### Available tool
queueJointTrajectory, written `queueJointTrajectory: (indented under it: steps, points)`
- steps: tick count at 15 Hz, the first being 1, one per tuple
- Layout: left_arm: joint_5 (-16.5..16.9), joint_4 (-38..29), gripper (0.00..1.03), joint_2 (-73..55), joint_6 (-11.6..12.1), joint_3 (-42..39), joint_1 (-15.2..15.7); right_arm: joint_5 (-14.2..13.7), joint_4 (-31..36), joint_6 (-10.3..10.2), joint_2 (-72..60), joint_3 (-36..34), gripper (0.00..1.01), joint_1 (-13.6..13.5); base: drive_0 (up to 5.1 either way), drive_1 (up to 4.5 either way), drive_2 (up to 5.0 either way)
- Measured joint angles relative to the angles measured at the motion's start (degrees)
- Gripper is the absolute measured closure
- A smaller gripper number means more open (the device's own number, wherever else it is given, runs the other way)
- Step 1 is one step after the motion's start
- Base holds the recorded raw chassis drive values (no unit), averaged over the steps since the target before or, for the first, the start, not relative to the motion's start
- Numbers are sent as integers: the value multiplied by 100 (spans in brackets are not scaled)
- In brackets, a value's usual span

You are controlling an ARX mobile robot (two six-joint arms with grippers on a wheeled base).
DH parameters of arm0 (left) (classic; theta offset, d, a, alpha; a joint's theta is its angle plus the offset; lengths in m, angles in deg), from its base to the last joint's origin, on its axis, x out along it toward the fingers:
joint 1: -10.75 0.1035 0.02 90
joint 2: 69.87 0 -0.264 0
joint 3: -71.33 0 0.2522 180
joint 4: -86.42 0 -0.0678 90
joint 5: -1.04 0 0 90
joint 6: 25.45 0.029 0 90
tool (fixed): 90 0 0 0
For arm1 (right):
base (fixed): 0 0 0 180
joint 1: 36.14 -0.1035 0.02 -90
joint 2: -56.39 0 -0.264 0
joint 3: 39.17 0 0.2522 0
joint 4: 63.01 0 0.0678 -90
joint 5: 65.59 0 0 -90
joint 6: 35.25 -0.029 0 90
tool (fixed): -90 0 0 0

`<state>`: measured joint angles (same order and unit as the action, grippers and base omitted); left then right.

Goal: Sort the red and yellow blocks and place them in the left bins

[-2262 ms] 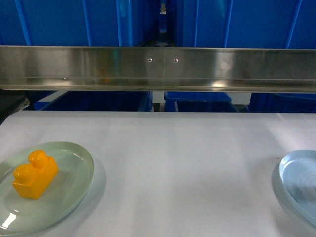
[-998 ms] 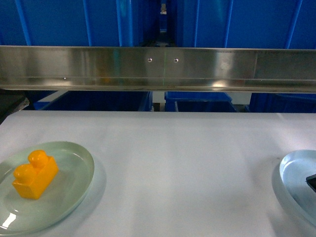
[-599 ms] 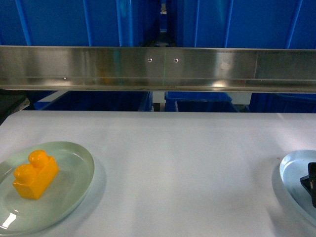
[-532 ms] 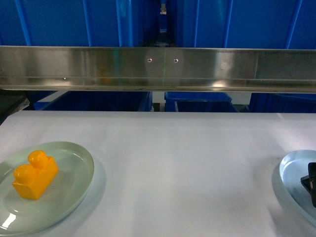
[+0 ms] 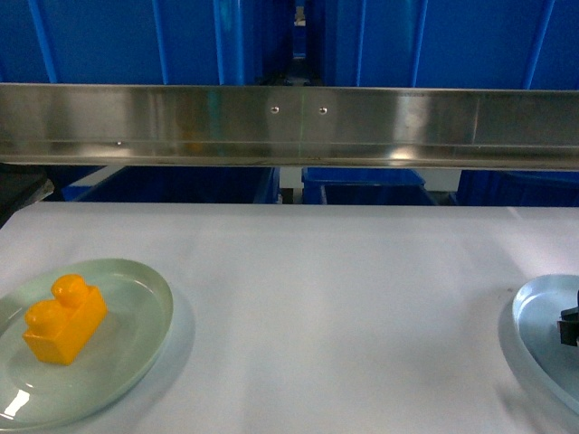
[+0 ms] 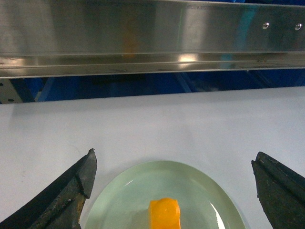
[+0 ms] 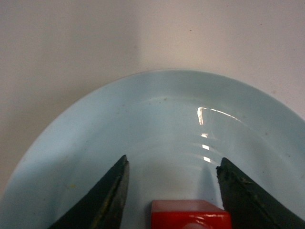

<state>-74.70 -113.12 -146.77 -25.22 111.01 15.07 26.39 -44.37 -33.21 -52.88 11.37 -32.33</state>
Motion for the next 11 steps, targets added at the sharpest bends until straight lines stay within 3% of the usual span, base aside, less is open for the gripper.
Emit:
queueJointTrajectory:
  steps: [3, 6, 8, 11]
  points:
    - [0, 0, 5, 0, 0, 0, 0, 48, 42, 92, -37, 2, 71, 42, 0, 0, 0]
    - [0, 0, 5, 0, 0, 0, 0, 131, 35, 127, -37, 2, 73, 114, 0, 0, 0]
    - [0, 0, 5, 0, 0, 0, 0, 332, -474, 63, 686, 103, 73, -44, 0, 0, 0]
    - [0, 0, 5, 0, 0, 0, 0, 343, -702, -11, 1314, 409, 73, -192, 0, 0, 0]
